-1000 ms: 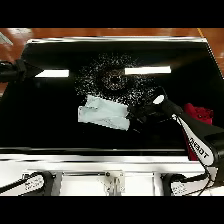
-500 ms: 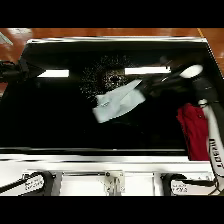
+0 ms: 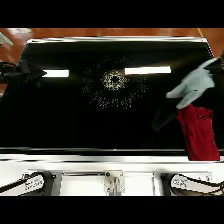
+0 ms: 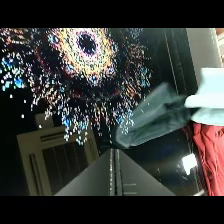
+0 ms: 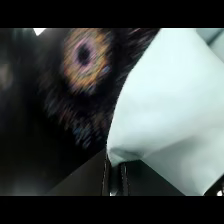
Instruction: Fold the shirts.
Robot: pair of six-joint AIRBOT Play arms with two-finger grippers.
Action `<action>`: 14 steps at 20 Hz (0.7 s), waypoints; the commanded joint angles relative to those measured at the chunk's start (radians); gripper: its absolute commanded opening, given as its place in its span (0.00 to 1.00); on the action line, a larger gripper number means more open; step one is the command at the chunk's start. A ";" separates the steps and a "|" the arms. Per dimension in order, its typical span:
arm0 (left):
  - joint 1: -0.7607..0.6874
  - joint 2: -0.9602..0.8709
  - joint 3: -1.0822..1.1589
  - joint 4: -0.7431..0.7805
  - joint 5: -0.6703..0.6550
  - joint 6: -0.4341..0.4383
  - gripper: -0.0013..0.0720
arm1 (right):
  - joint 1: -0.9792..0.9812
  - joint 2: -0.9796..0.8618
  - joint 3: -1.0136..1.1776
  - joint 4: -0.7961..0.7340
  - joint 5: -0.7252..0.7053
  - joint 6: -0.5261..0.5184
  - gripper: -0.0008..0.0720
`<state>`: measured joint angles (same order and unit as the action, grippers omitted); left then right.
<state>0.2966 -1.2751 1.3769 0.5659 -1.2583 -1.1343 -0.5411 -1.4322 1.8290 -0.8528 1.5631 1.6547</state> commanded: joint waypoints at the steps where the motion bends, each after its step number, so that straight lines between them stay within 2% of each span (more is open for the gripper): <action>1: 0.000 -0.001 0.000 0.001 -0.023 0.000 0.07 | -0.093 0.002 0.028 -0.030 -0.018 -0.026 0.09; 4: 0.000 -0.001 0.000 0.001 -0.031 0.000 0.07 | -0.093 0.002 0.028 -0.064 -0.120 -0.079 0.09; 9: 0.000 -0.001 0.000 0.001 -0.038 -0.003 0.07 | -0.093 0.002 0.028 -0.148 -0.252 -0.091 0.09; 12: 0.000 -0.001 0.000 0.001 -0.037 -0.003 0.07 | -0.093 0.002 0.028 -0.084 -0.351 -0.166 0.09; 14: 0.000 -0.001 0.000 0.001 -0.037 -0.004 0.07 | -0.093 0.002 0.028 -0.070 -0.362 -0.210 0.09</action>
<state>0.2966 -1.2751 1.3773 0.5667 -1.2938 -1.1366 -0.6327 -1.4307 1.8565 -0.9459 1.2659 1.5120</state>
